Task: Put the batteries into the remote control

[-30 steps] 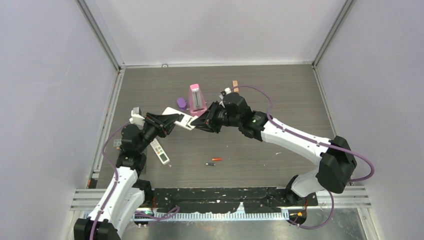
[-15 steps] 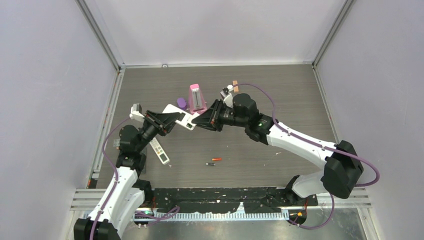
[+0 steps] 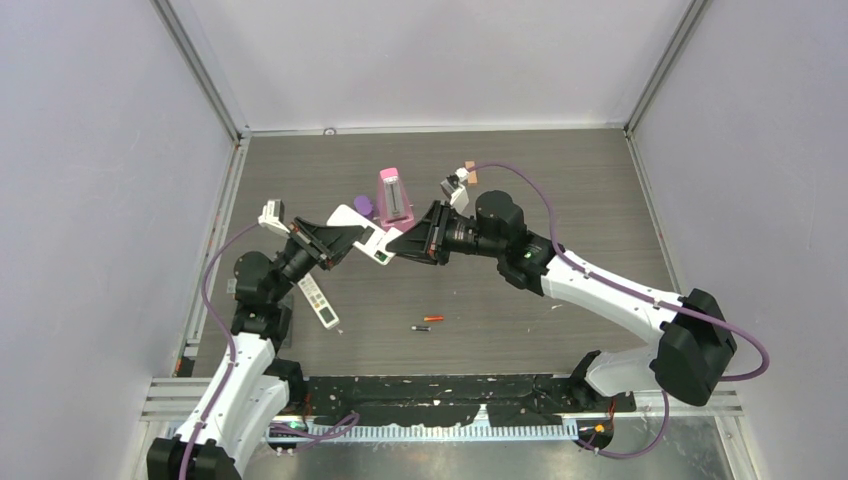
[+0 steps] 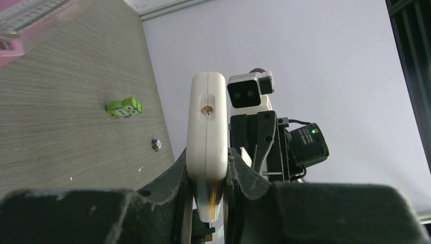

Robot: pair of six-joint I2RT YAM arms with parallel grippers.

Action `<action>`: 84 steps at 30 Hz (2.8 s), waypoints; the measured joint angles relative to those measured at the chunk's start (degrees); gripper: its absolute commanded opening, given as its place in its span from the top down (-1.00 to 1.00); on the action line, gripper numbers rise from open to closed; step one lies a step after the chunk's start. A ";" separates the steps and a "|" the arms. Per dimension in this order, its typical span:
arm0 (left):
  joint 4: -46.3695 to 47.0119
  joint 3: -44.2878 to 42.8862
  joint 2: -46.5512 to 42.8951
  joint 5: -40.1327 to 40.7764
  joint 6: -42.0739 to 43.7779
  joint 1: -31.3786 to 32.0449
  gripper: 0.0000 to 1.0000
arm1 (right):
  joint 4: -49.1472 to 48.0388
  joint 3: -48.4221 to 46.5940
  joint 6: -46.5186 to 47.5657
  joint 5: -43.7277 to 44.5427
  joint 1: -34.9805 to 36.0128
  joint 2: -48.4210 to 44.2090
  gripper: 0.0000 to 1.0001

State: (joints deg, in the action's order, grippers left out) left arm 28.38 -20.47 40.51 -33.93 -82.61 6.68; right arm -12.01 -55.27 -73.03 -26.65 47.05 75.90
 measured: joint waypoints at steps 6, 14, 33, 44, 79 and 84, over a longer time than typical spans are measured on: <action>2.12 -0.09 -0.22 -0.55 0.39 0.00 1.00 | -1.14 0.04 0.57 -1.16 0.37 0.11 0.89; 3.61 -0.33 -0.31 -0.94 0.37 0.00 1.00 | -2.12 0.07 0.81 -1.95 1.16 1.44 0.89; 5.25 -0.85 0.37 -1.33 0.02 0.00 1.00 | -2.23 0.35 0.94 -0.63 1.27 1.51 0.90; 5.49 -0.85 0.90 -0.94 -2.60 -0.07 1.00 | -5.99 1.20 -0.33 0.26 1.38 2.12 0.90; 2.56 -0.59 0.20 1.46 -4.17 -0.11 1.00 | -5.86 0.42 1.53 1.40 1.49 3.23 0.90; 2.08 -0.59 0.20 1.75 -4.17 -0.11 1.00 | -4.98 0.04 2.69 1.84 1.49 3.23 0.90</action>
State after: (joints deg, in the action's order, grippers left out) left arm 30.46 -21.06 40.71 -32.18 -86.78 6.57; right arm -16.99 -55.22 -70.35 -24.82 48.53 79.13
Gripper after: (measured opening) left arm 0.223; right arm 0.176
